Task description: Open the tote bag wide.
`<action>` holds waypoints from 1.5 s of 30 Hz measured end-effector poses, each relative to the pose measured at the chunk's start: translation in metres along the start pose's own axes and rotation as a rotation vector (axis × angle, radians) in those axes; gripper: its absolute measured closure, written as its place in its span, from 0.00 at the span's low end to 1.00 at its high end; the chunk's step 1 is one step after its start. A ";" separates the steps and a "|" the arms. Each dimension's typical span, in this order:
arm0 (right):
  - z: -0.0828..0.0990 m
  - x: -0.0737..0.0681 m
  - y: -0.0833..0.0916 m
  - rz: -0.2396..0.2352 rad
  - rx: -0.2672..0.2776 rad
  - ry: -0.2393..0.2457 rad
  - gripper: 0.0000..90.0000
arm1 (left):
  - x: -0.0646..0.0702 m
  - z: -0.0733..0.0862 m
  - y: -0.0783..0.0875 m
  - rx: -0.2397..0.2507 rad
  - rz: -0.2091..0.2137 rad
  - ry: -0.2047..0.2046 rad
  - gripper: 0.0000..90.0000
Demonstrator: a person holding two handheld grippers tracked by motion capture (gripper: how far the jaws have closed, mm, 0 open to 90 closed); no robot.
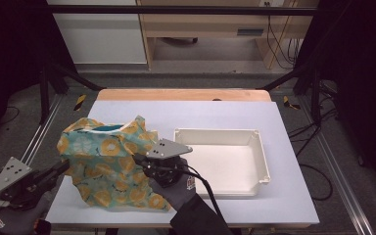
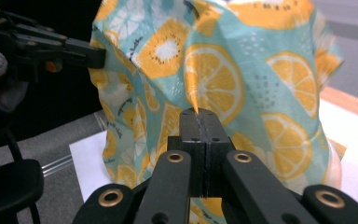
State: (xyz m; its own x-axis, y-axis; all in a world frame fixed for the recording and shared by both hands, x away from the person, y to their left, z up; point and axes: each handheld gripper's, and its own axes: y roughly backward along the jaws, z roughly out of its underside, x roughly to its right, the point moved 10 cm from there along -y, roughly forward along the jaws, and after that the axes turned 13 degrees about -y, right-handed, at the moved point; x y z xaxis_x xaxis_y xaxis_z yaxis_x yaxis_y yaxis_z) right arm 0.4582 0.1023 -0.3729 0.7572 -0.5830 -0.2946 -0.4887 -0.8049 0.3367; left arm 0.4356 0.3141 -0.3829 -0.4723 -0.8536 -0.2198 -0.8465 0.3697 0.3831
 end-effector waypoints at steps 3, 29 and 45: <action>0.007 0.005 -0.008 0.009 -0.028 -0.011 0.98 | -0.001 0.004 -0.005 -0.010 0.001 0.002 1.00; -0.022 0.037 -0.013 0.079 0.042 -0.044 0.85 | -0.004 0.009 -0.011 -0.028 0.003 0.014 0.98; -0.020 0.023 0.009 0.066 0.046 -0.018 0.99 | -0.016 -0.044 0.014 0.116 -0.004 0.025 0.68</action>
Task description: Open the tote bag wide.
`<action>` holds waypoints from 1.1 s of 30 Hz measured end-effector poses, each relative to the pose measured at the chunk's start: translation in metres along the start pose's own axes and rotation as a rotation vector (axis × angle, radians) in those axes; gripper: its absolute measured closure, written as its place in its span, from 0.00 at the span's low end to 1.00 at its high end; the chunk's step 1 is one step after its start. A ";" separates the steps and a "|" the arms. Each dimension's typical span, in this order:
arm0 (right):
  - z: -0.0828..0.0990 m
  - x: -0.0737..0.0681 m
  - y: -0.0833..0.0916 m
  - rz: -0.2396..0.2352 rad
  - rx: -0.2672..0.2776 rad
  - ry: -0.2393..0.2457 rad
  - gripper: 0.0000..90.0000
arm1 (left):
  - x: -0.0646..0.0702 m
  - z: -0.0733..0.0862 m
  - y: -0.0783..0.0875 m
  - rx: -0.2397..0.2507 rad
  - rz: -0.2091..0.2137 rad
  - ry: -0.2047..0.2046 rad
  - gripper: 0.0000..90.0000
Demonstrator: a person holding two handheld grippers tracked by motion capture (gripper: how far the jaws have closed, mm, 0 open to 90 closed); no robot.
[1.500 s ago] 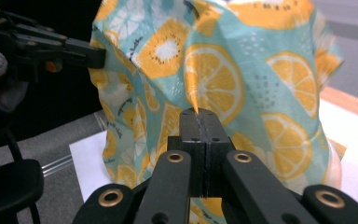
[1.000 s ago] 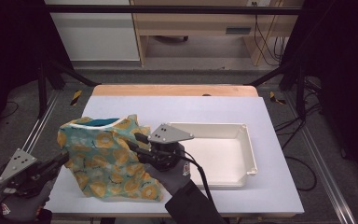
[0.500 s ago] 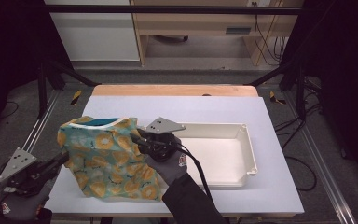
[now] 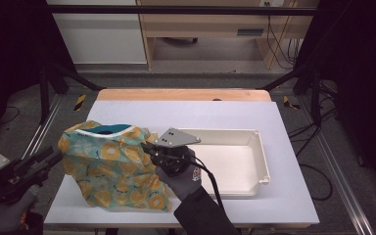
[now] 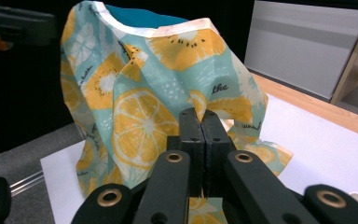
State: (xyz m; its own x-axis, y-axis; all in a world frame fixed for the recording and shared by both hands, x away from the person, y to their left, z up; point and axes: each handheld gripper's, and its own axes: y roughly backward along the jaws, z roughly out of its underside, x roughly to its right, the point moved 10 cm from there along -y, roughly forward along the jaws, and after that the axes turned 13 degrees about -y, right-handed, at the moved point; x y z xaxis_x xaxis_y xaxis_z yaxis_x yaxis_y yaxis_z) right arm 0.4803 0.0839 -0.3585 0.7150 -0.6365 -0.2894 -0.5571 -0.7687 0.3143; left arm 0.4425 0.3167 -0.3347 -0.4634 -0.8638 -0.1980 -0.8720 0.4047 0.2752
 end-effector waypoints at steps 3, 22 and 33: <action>0.001 -0.003 0.000 -0.010 -0.004 0.004 1.00 | 0.002 0.003 -0.013 -0.049 -0.010 -0.015 0.70; 0.012 -0.017 0.007 -0.026 0.006 0.035 1.00 | 0.008 0.025 0.004 -0.086 -0.029 -0.052 1.00; 0.036 -0.011 -0.005 -0.028 -0.020 -0.010 1.00 | 0.014 0.047 -0.007 -0.134 -0.021 -0.072 1.00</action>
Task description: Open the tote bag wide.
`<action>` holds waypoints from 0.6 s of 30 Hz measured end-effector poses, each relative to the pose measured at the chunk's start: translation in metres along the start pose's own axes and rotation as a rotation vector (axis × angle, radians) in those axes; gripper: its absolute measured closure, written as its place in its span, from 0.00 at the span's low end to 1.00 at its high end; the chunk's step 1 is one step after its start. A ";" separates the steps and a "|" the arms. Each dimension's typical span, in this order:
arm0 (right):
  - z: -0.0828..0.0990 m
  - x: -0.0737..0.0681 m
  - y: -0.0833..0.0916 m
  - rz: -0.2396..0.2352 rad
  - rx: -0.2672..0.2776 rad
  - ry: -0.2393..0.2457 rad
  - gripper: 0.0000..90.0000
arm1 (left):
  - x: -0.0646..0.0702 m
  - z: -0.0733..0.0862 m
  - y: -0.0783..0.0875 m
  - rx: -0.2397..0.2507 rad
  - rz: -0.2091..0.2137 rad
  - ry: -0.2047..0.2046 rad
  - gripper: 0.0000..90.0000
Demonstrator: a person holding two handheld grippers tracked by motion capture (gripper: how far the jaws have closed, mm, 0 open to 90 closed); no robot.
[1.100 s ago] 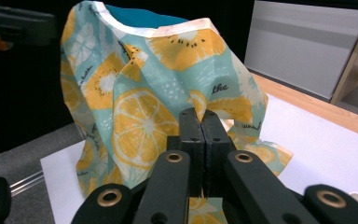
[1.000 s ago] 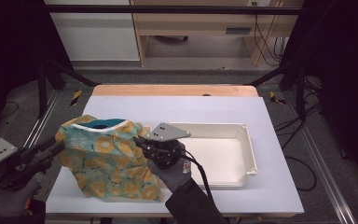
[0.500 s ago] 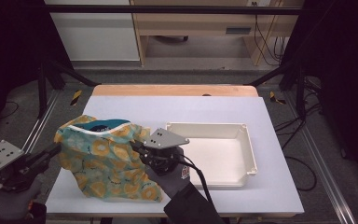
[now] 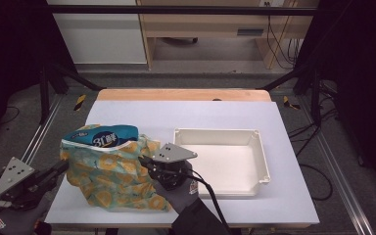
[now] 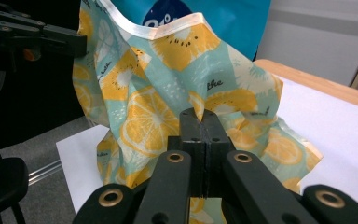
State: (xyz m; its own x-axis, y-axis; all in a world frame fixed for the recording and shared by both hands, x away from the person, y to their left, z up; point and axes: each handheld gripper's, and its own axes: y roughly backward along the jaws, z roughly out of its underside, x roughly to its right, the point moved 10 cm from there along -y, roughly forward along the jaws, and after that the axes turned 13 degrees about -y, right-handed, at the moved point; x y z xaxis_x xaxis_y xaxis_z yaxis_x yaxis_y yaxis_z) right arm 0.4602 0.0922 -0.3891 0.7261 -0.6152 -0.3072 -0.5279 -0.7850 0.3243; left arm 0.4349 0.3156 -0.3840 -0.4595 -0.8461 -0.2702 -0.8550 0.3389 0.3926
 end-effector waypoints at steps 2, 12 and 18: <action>0.004 0.001 -0.003 0.014 -0.006 0.003 1.00 | 0.000 0.005 -0.003 -0.010 0.002 0.004 1.00; 0.025 0.007 -0.015 0.041 -0.033 -0.007 1.00 | 0.004 0.026 -0.013 -0.061 0.011 0.001 1.00; 0.036 0.011 -0.019 0.054 -0.052 -0.011 1.00 | 0.009 0.040 -0.020 -0.078 0.027 0.000 1.00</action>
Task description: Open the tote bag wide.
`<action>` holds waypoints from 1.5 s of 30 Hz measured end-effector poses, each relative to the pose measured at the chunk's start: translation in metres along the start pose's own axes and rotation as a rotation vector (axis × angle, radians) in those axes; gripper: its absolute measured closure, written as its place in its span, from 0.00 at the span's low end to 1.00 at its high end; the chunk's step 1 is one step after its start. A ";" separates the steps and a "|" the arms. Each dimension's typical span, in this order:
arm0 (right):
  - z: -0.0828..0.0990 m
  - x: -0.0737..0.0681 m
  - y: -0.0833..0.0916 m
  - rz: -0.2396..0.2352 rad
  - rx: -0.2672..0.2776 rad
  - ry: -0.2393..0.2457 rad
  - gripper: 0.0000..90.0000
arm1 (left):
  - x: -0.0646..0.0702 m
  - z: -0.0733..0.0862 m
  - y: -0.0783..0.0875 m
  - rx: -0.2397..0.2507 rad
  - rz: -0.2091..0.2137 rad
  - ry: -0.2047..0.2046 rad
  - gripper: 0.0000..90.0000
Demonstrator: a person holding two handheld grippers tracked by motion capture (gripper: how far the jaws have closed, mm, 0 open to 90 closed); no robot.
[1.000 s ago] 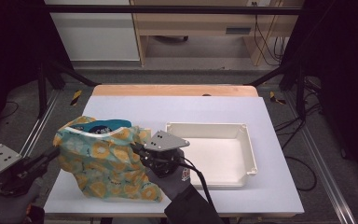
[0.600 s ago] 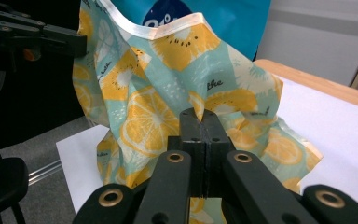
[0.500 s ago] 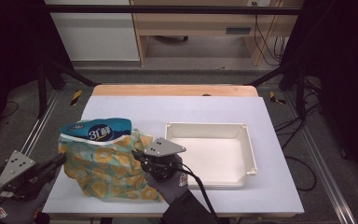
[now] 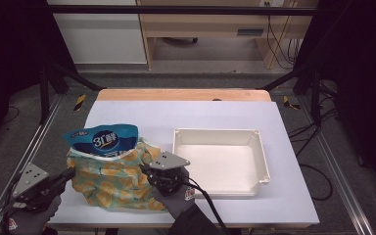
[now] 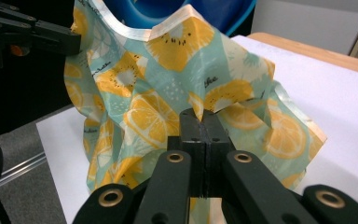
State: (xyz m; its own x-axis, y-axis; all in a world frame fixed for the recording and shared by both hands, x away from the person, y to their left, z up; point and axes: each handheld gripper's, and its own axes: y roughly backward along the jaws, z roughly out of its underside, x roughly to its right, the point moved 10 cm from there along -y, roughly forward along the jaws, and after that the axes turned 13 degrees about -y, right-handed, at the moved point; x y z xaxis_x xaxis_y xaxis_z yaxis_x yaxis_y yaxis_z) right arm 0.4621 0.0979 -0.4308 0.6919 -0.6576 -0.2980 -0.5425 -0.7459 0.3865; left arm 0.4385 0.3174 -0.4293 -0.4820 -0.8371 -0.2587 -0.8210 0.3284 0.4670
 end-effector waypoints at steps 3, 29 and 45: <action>0.005 0.001 -0.002 0.005 -0.008 -0.007 1.00 | 0.003 0.005 -0.003 0.000 0.002 -0.005 1.00; 0.054 0.001 -0.029 0.025 -0.086 -0.039 0.98 | 0.016 0.048 -0.031 -0.115 0.074 -0.027 0.98; 0.084 0.007 -0.043 0.065 -0.145 -0.050 0.96 | 0.012 0.076 -0.045 -0.254 0.098 -0.033 0.98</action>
State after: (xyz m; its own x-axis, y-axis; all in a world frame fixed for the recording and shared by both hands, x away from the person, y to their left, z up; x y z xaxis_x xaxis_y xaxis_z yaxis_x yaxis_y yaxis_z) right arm 0.4501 0.1164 -0.5225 0.6311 -0.7109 -0.3105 -0.5082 -0.6813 0.5269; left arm 0.4468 0.3261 -0.5182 -0.5686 -0.7905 -0.2276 -0.6691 0.2835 0.6870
